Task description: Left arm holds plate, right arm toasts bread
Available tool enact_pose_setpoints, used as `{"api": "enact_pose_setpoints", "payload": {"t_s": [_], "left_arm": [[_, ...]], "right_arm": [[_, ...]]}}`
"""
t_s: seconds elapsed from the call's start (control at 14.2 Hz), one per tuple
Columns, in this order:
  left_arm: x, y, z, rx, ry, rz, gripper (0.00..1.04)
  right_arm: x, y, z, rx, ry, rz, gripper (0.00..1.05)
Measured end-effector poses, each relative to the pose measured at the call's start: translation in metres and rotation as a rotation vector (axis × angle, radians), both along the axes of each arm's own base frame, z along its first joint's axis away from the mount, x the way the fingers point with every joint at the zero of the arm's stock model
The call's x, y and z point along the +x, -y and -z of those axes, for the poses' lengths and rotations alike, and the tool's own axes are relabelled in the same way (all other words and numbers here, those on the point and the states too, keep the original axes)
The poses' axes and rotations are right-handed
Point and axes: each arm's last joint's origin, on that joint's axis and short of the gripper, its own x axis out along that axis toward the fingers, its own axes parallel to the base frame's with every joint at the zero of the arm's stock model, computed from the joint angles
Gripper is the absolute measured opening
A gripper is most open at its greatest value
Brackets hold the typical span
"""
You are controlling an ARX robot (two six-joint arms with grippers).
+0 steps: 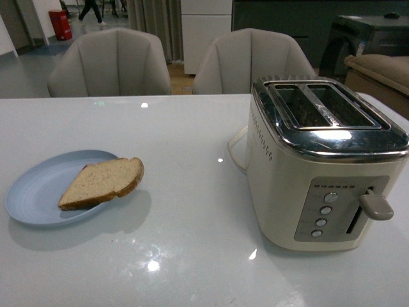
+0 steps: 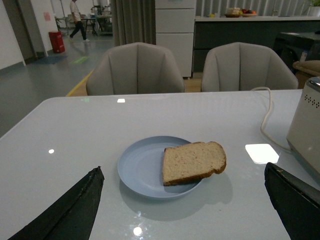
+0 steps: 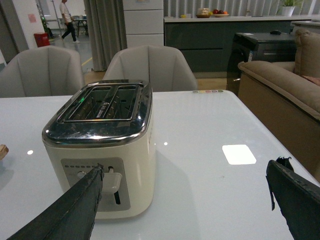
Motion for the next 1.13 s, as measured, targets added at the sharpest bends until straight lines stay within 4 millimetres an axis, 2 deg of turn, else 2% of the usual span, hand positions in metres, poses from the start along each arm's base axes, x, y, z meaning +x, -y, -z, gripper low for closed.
{"api": "enact_pose_setpoints", "payload": {"t_s": [0.28,0.35,0.42,0.57,0.71,0.85,0.92,1.06,1.13], "left_arm": [[0.0,0.0,0.0,-0.001,-0.005,0.0,0.98],[0.0,0.0,0.003,-0.042,-0.178,0.029,0.98],[0.002,0.0,-0.002,-0.076,-0.277,0.029,0.98],[0.001,-0.003,-0.012,-0.104,-0.238,0.038,0.98],[0.01,-0.01,-0.019,-0.115,-0.204,0.028,0.98],[0.032,-0.018,-0.019,-0.101,-0.2,0.019,0.98],[0.049,-0.021,-0.024,-0.08,-0.19,0.031,0.98],[0.1,-0.025,-0.033,-0.014,-0.175,0.079,0.98],[0.128,-0.029,-0.03,-0.001,-0.2,0.089,0.98]], "right_arm": [[0.0,0.0,0.0,0.0,0.0,0.0,0.98],[0.0,0.0,0.0,0.0,0.0,0.0,0.98],[0.0,0.0,0.0,0.0,0.0,0.0,0.98],[0.0,0.0,0.0,0.0,0.0,0.0,0.98],[0.0,0.0,0.0,0.0,0.0,0.0,0.98],[0.0,0.0,0.0,0.0,0.0,0.0,0.98],[0.0,0.0,0.0,0.0,0.0,0.0,0.98],[0.0,0.0,0.0,0.0,0.0,0.0,0.98],[0.0,0.0,0.0,0.0,0.0,0.0,0.98]]}}
